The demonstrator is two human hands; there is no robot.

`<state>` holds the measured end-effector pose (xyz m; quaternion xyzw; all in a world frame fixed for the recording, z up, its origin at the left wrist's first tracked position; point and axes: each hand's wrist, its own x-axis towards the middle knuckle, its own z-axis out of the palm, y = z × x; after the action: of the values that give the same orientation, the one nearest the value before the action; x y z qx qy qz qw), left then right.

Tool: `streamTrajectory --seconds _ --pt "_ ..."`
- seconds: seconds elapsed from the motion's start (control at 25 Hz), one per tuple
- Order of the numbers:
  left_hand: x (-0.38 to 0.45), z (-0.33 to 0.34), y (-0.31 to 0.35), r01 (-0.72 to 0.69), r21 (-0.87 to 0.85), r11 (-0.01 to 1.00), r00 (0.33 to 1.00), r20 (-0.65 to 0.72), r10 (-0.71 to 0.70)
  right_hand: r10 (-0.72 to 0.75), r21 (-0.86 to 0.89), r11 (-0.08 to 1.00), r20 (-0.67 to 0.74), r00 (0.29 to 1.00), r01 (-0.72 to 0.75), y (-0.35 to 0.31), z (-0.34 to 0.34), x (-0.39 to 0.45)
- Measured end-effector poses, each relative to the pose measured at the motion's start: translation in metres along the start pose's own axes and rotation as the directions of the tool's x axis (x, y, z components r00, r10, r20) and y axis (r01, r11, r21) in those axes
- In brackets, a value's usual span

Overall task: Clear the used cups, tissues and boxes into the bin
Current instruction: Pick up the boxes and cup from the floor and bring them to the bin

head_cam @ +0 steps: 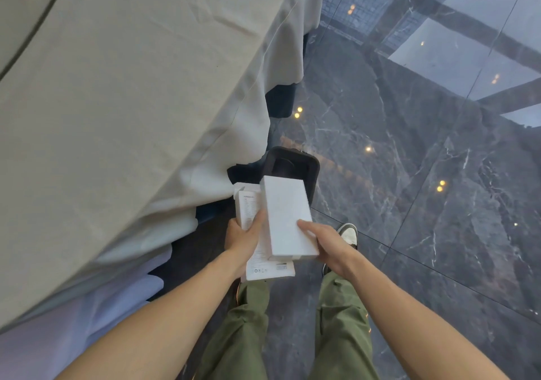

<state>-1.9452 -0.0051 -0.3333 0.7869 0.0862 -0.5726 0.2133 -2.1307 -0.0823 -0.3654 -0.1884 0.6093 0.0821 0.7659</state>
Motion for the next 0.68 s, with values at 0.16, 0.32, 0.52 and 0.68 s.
streamTrajectory --seconds 0.16,0.32,0.52,0.68 --pt "0.01 -0.01 -0.011 0.043 0.027 0.999 0.997 -0.071 -0.041 -0.081 -0.133 0.991 -0.384 0.92 0.032 -0.015 0.0 0.03" --pt "0.019 -0.022 -0.017 0.013 0.062 0.998 0.998 -0.068 -0.009 -0.229 -0.544 0.839 -0.378 0.897 -0.015 -0.033 0.01 0.052" --pt "0.026 -0.029 -0.013 -0.03 0.032 0.999 0.999 -0.033 0.031 -0.275 -0.655 0.756 -0.328 0.904 -0.007 -0.036 0.022 0.068" --pt "0.027 -0.017 -0.005 -0.058 0.019 0.998 0.998 0.012 0.057 -0.193 -0.553 0.832 -0.204 0.96 0.049 -0.027 0.037 0.048"
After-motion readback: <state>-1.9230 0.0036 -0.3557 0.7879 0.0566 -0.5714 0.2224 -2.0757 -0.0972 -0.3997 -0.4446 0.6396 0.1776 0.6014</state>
